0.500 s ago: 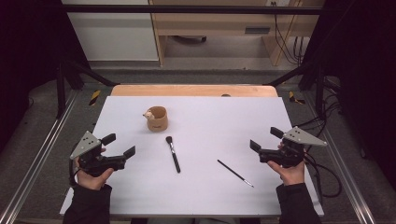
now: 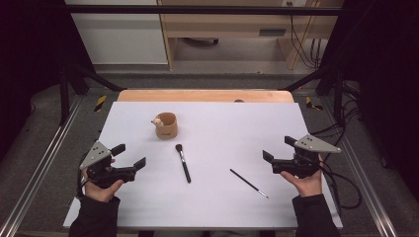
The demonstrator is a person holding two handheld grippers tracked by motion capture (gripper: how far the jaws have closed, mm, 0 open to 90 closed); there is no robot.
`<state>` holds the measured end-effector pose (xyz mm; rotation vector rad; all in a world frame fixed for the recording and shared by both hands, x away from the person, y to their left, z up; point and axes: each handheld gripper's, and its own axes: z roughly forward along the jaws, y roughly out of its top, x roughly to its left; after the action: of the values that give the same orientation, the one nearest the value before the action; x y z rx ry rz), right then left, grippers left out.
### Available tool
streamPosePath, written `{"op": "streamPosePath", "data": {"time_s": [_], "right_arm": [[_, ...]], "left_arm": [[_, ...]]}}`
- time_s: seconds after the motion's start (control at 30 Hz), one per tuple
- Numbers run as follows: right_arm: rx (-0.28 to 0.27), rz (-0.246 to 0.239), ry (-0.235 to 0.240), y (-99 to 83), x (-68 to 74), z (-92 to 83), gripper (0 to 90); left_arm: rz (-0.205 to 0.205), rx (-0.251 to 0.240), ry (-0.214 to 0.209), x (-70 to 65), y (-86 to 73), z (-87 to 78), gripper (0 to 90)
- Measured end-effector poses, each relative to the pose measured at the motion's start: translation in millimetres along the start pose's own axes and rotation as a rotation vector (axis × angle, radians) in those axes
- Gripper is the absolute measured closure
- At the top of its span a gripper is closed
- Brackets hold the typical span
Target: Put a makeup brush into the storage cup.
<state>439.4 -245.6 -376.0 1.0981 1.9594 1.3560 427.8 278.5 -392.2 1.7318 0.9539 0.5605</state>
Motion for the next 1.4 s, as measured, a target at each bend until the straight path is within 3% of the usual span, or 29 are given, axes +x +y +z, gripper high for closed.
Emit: {"op": "streamPosePath", "data": {"time_s": [0.33,0.57,0.7,0.93,0.97,1.27,1.4], "right_arm": [[0.055,-0.035,0.012,3.3,11.3,7.6,8.0],[0.143,-0.047,0.041,1.7,18.6,20.4,9.3],[0.223,-0.068,0.056,-1.9,23.3,32.4,10.7],[0.294,-0.096,0.047,-5.0,29.0,45.8,13.5],[0.328,-0.109,0.051,-6.3,30.9,50.4,14.0],[0.443,-0.156,0.061,-11.5,37.5,62.4,20.0],[0.49,-0.157,0.068,-14.4,40.3,65.9,22.7]], "left_arm": [[0.009,0.027,-0.007,-1.5,-3.4,4.7,8.0],[0.013,0.038,-0.011,-2.9,-4.0,6.9,8.0],[0.014,0.044,-0.016,-3.5,-4.8,9.0,8.0],[0.017,0.054,-0.018,-4.1,-6.1,11.4,8.0],[0.022,0.06,-0.016,-4.3,-6.5,12.0,8.0],[0.022,0.065,-0.016,-4.8,-7.6,13.9,8.0],[0.026,0.074,-0.016,-4.5,-8.9,15.4,8.0]]}}
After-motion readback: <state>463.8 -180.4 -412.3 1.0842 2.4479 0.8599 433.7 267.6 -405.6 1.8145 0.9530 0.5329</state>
